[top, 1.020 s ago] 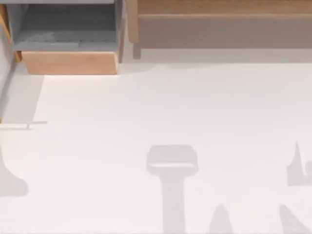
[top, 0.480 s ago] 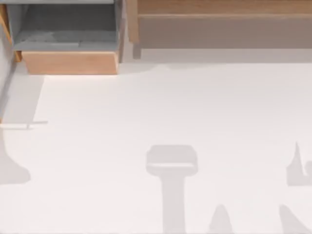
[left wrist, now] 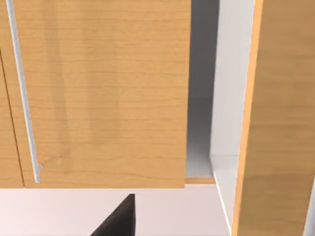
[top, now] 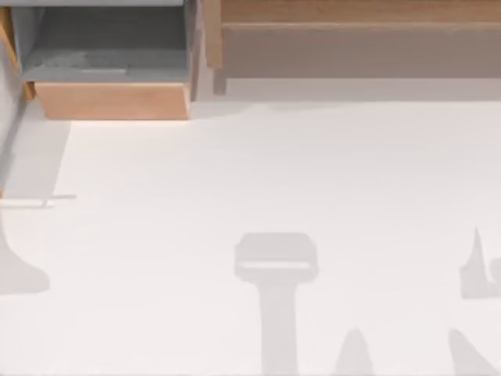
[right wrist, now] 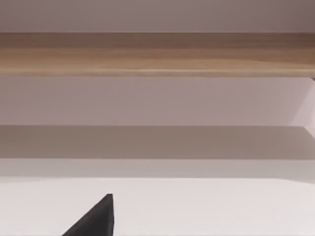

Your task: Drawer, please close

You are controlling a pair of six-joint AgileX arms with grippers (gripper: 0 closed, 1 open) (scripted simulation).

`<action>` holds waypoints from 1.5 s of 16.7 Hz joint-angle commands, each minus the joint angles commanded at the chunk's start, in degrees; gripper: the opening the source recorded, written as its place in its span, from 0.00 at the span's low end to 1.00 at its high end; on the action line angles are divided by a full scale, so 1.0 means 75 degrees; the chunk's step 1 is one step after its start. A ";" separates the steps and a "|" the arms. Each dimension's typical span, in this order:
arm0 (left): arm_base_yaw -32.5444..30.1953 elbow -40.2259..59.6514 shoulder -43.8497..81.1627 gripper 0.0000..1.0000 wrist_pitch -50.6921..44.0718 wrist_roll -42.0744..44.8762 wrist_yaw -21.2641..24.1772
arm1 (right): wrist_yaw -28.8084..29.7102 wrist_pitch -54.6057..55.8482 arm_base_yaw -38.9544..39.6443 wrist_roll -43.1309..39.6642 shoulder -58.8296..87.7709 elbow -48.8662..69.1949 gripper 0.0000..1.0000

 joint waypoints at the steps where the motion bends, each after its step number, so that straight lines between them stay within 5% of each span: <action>1: 0.0000 0.0000 0.0000 0.62 0.0000 0.0000 0.0000 | 0.0000 0.0000 0.0000 0.0000 0.0000 0.0000 1.00; 9: 0.0000 0.0000 0.0000 0.02 0.0000 0.0000 0.0000 | 0.0000 0.0000 0.0000 0.0000 0.0000 0.0000 1.00; 19: 0.0007 0.0017 0.0086 0.00 -0.0080 -0.0025 -0.0012 | 0.0000 0.0000 0.0000 0.0000 0.0000 0.0000 1.00; 25: -0.0617 0.1144 0.0549 0.00 -0.0694 -0.0045 -0.0606 | 0.0000 0.0000 0.0000 0.0000 0.0000 0.0000 1.00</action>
